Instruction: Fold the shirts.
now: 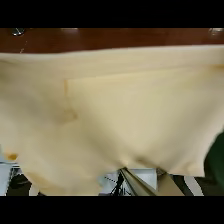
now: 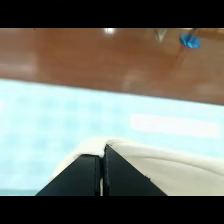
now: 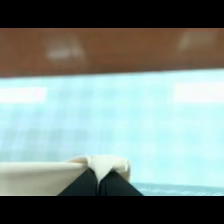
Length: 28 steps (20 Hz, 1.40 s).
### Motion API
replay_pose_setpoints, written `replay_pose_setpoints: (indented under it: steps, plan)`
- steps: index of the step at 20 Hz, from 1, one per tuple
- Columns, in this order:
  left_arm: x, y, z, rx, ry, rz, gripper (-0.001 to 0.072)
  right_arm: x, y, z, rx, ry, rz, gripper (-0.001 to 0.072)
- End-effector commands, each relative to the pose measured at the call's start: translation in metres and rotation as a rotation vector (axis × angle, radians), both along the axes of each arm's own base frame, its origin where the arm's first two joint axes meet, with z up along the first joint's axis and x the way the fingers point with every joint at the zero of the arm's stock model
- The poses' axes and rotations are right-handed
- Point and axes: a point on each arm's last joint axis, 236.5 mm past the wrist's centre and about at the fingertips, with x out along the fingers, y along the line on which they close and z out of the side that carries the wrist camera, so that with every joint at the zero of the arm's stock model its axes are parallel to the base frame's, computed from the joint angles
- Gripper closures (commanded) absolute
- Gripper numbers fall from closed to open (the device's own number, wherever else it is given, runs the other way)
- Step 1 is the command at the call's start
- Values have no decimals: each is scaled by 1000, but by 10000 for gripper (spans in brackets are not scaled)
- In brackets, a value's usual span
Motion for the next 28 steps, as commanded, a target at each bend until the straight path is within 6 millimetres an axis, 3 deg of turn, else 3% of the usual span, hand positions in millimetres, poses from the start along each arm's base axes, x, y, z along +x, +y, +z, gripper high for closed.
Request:
replay_pose_setpoints:
  steps: [1,4,8,11,13,16,20,23,25,28]
  plan:
    - [72,10,-100,-161,147,3,682,64,5,-87,112,113,51,691]
    - [141,16,-166,-217,253,21,681,133,-6,-157,179,205,48,691]
    - [230,-1,-236,-289,304,64,681,216,1,-246,212,290,62,691]
    - [273,-10,-276,-348,365,94,681,273,3,-280,244,319,45,691]
    - [284,-14,-302,-356,432,88,681,296,1,-295,275,353,29,691]
    - [277,-19,-325,-355,529,67,681,300,7,-313,291,427,67,691]
    - [255,-18,-311,-311,574,-9,681,271,8,-308,333,514,151,691]
    - [201,-23,-315,-232,743,-171,681,227,1,-316,337,669,247,691]
    - [162,-24,-335,-178,909,-244,681,198,-5,-326,284,771,308,691]
    - [127,-33,-369,-180,1046,-271,681,176,-12,-353,258,870,288,691]
